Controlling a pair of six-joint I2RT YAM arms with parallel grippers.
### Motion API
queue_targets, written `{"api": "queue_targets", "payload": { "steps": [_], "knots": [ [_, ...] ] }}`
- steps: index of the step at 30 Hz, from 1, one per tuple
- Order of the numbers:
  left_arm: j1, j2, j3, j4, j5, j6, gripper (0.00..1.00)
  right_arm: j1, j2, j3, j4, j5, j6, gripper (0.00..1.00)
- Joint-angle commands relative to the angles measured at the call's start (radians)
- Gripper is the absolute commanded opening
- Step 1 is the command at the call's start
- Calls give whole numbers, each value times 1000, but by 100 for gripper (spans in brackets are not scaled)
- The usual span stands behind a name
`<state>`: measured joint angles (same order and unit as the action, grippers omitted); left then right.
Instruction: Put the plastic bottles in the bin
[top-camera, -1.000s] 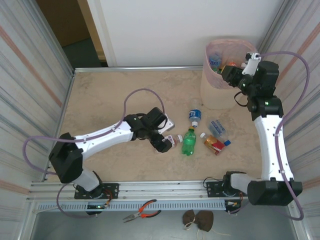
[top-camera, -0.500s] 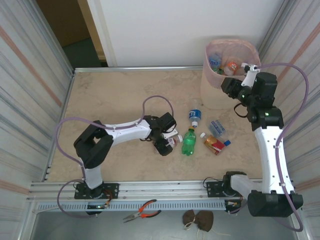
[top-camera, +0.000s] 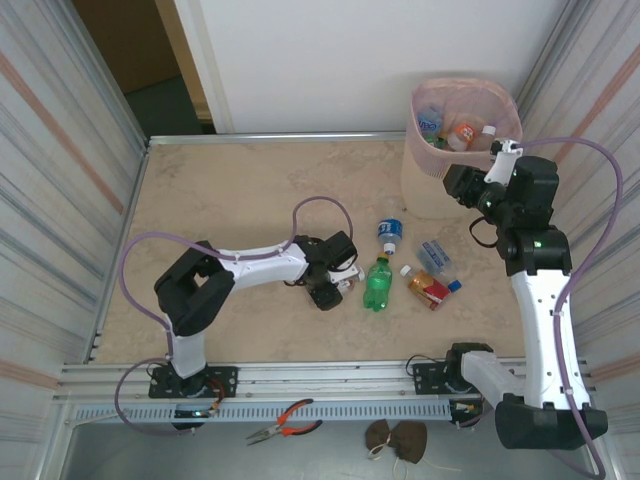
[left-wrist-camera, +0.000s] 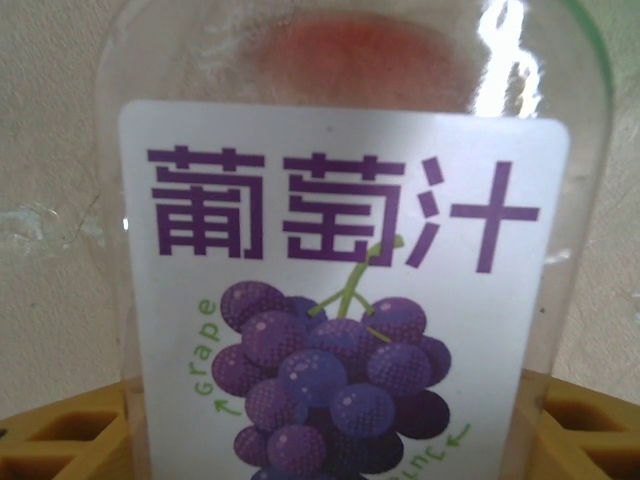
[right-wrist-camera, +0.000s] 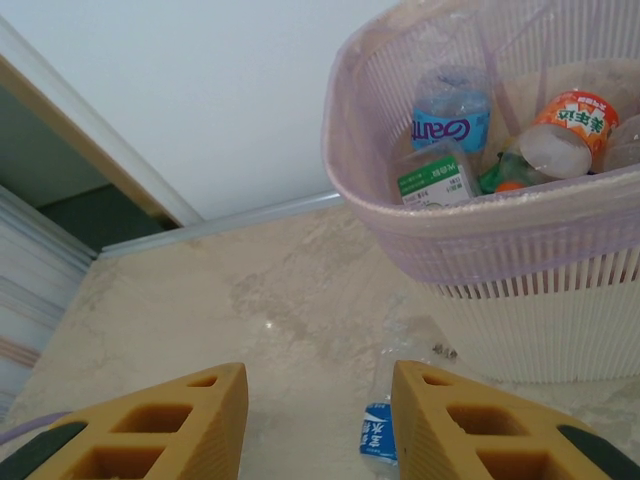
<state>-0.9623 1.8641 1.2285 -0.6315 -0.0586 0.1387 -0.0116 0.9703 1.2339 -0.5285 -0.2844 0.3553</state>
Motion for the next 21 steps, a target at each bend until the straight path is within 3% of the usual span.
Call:
{"api": "queue_targets", "payload": {
  "steps": [1,12,21],
  "knots": [
    [-2,-53,-8,-8,-34,18,59,17,-13,-10,-15,-3,11,41],
    [-1,-181,25,9,-34,0,58,167,13,-21,38,-22,137,46],
    [25,-338,63,124,115,-75,59,313,13,-70,82,-13,253,55]
  ]
}}
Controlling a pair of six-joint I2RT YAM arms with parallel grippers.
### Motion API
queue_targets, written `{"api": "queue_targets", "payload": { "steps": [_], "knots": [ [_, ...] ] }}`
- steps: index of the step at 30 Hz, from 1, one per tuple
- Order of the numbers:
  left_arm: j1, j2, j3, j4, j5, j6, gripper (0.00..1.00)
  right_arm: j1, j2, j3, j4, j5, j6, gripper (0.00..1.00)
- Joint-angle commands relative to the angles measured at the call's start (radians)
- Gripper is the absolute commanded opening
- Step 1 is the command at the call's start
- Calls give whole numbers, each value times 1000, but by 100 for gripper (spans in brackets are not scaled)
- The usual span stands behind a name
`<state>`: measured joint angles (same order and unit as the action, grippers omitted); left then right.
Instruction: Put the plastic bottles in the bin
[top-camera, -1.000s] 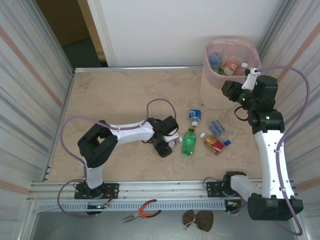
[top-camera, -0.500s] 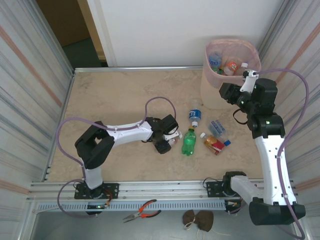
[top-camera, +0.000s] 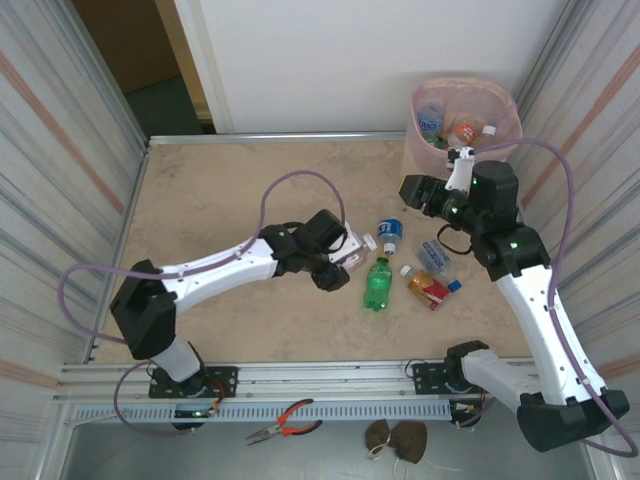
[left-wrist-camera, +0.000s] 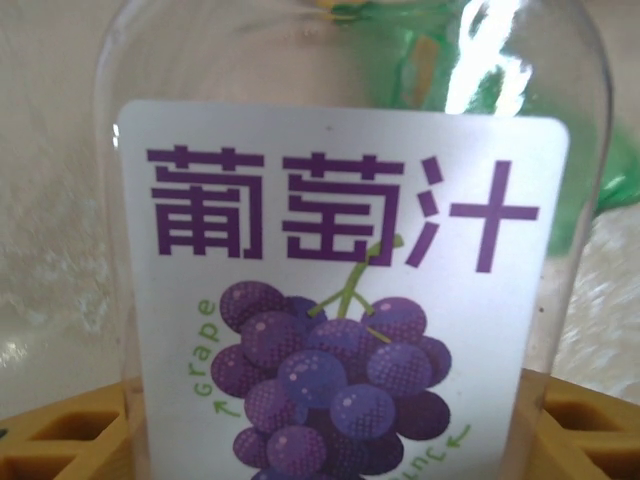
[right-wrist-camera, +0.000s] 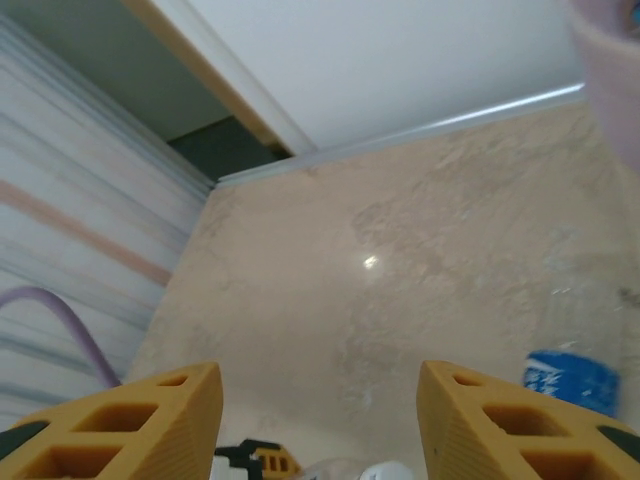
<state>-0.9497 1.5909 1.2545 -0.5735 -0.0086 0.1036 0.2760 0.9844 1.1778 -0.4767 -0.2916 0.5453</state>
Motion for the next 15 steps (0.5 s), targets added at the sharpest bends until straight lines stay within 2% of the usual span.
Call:
{"api": "queue_targets", "payload": {
  "steps": [1,9,15],
  "knots": [
    [18,-80,40,79,80,-51,59,38,-1,-24,37,-5,83,55],
    [20,-145,88,173,143,-97,59,109,-10,-93,119,-27,199,62],
    [20,-169,98,233,177,-108,60,140,-1,-103,168,-23,250,60]
  ]
}}
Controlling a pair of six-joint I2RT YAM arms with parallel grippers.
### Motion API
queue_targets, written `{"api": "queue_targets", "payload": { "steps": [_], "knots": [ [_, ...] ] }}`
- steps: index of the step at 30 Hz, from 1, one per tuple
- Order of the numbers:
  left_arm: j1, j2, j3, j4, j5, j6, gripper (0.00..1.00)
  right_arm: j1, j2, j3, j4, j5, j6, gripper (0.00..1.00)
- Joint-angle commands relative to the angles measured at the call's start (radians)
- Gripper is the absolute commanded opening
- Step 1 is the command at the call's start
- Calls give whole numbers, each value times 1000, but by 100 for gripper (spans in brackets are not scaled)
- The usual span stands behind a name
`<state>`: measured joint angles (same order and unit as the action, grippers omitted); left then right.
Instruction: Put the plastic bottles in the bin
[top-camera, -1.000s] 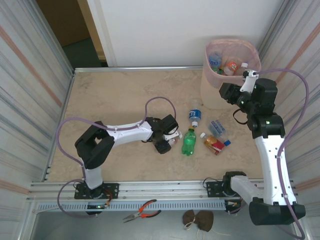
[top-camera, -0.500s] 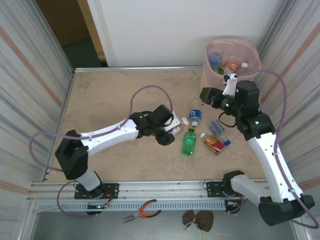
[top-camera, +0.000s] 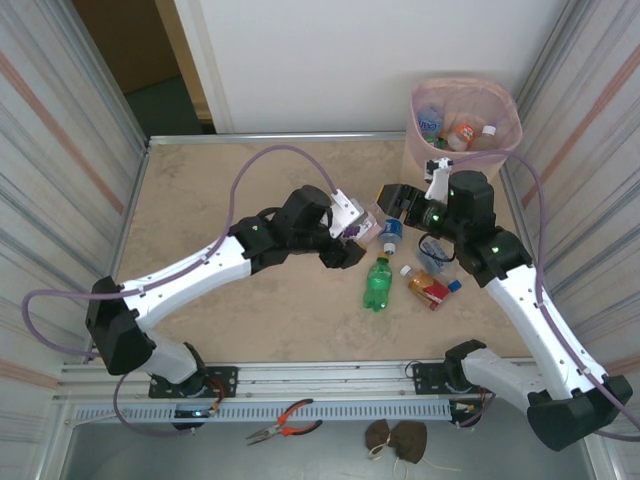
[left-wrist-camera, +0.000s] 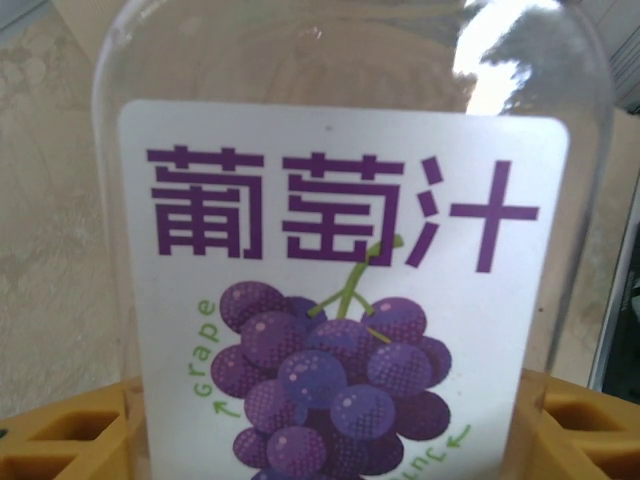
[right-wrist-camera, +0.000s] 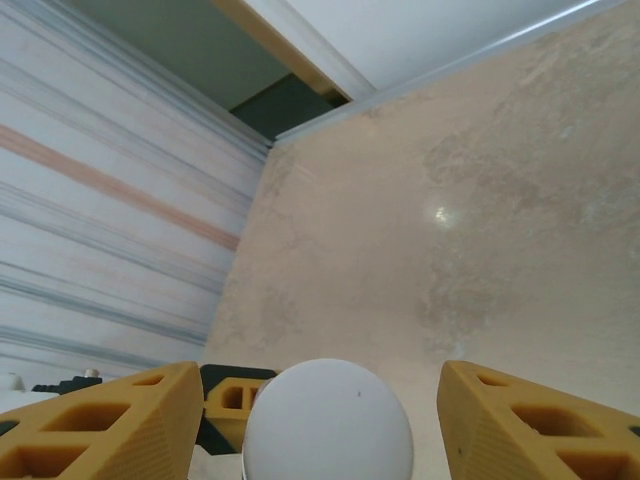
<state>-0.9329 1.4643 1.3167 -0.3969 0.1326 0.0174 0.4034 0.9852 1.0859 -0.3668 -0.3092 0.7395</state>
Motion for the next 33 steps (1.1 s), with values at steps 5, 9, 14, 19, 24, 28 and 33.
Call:
{"api": "queue_targets", "payload": {
  "steps": [5,9,14,19,24,28,33],
  "knots": [
    [3,-36,47,63,44,-19,60,32,-2,-12,76,24,64,49],
    [2,-36,38,74,44,-19,60,35,-2,-8,60,43,56,42],
    [3,-48,26,86,42,-24,60,40,-1,-4,62,47,52,36],
    [3,-64,23,77,31,-32,75,41,-2,3,63,60,41,34],
    [3,-101,-1,76,7,-34,90,42,24,55,31,106,-28,34],
    [4,-133,-27,71,-13,-33,91,34,51,149,-39,160,-149,36],
    [2,-177,-63,61,-32,-41,92,-48,102,281,-102,149,-303,36]
  ]
}}
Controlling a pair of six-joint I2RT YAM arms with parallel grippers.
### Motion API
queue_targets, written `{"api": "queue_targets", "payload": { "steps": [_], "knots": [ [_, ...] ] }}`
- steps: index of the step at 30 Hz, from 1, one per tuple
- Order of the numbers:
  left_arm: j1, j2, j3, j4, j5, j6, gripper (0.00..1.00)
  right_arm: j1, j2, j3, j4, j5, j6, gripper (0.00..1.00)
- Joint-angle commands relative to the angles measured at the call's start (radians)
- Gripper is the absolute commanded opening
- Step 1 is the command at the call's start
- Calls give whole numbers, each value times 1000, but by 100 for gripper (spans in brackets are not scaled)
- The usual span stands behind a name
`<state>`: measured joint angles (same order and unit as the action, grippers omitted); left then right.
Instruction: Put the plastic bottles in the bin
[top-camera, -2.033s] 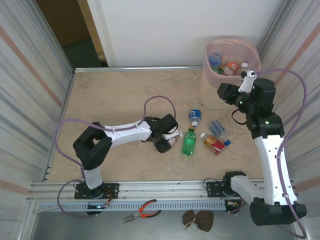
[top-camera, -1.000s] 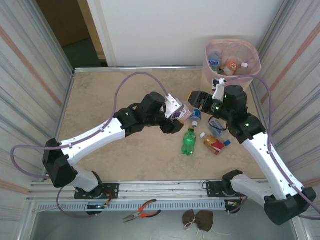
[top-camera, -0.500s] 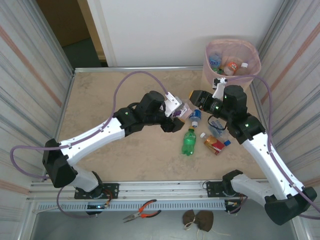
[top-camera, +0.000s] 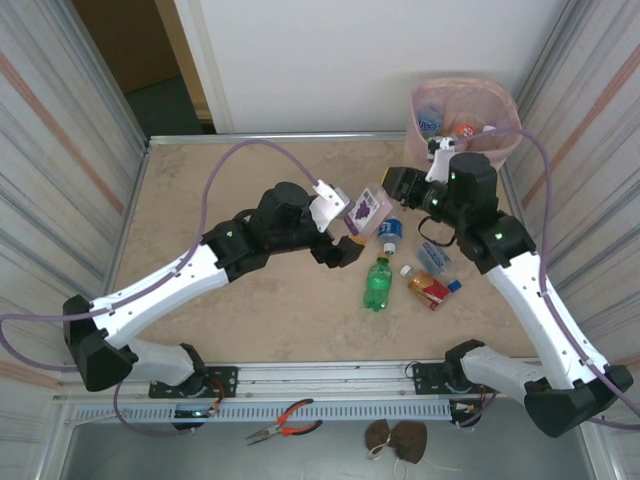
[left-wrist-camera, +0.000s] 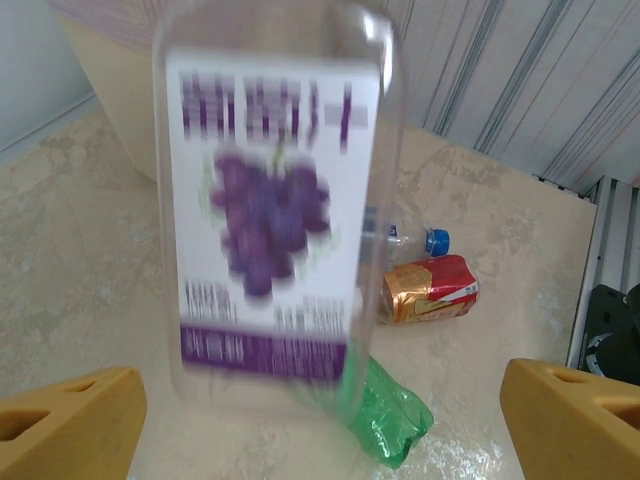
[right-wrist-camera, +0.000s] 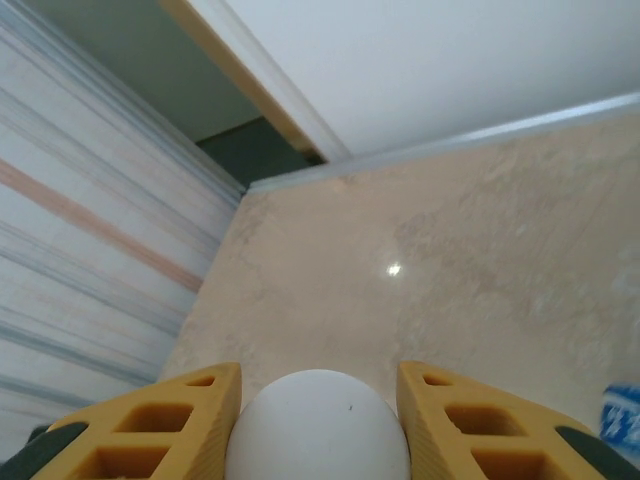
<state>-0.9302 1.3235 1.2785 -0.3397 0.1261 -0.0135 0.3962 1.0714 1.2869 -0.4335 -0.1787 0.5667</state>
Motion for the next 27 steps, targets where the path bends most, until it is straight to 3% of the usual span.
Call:
{"api": "queue_targets", "payload": {
  "steps": [1,14,21,27],
  "knots": [
    [1,-47,-36,5,-30,-14,92,-74,31,111,-46,-1,-156,36],
    [1,-155,-120,-13,-85,-50,92,-493,295,497,-39,-310,-245,36],
    [0,-175,-154,-13,-98,-70,92,-605,475,701,-43,-443,-244,36],
    [1,-172,-161,-10,-102,-71,92,-638,625,824,-112,-491,-311,38]
  ]
}}
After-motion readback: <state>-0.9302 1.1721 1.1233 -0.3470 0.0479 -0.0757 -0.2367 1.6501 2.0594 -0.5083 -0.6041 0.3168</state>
